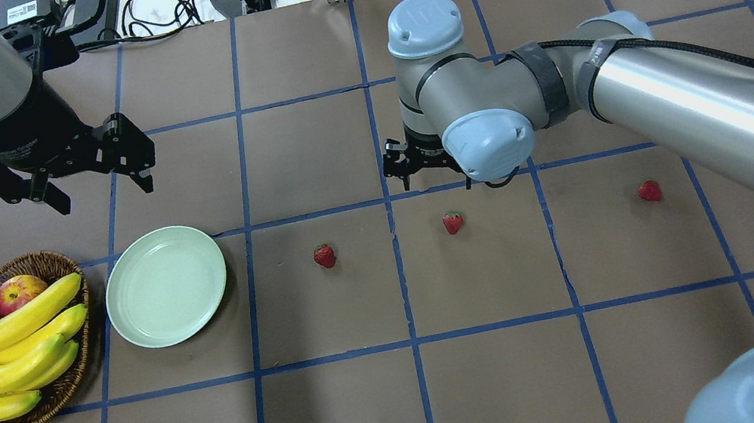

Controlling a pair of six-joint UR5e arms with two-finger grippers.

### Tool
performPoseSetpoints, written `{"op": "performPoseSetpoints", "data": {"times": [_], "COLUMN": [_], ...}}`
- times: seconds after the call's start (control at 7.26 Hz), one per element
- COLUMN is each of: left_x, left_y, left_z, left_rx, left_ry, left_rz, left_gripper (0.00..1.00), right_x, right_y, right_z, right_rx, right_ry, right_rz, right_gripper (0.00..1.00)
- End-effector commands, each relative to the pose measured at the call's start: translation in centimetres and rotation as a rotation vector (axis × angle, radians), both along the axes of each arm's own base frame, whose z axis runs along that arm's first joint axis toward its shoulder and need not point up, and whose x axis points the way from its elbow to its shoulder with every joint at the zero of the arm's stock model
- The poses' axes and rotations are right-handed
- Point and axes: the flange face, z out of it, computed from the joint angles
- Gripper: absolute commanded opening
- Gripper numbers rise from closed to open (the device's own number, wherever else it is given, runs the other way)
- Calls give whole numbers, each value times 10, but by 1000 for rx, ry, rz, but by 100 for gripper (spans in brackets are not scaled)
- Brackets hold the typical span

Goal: Collect all strawberries into plate
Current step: 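Move the right gripper to the second strawberry and grasp it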

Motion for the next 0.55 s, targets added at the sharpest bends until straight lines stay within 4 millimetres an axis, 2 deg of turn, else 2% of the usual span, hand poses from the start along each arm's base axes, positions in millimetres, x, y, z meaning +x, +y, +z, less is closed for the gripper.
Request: {"op": "performPoseSetpoints", "data": {"times": [0.0,0.14,0.28,0.41], "left_x": [0,0,0,0], "left_y": [-1,-2,-1,1], "left_z": [-1,-2,-1,1], "left_rx": [2,0,0,-3], "left_ry": [0,2,0,-2], "left_rz": [1,0,0,-1], "left_gripper": [100,100,100,100], "right_x": [-12,-8,-9,-10], "right_y": [17,21,25,27], "right_z": [-31,-41,-45,-47], "right_rx": [37,42,55,61], "right_ry": [7,-39,-38,-37], "right_rz": [28,23,29,33], "right_gripper": [85,79,55,40]}}
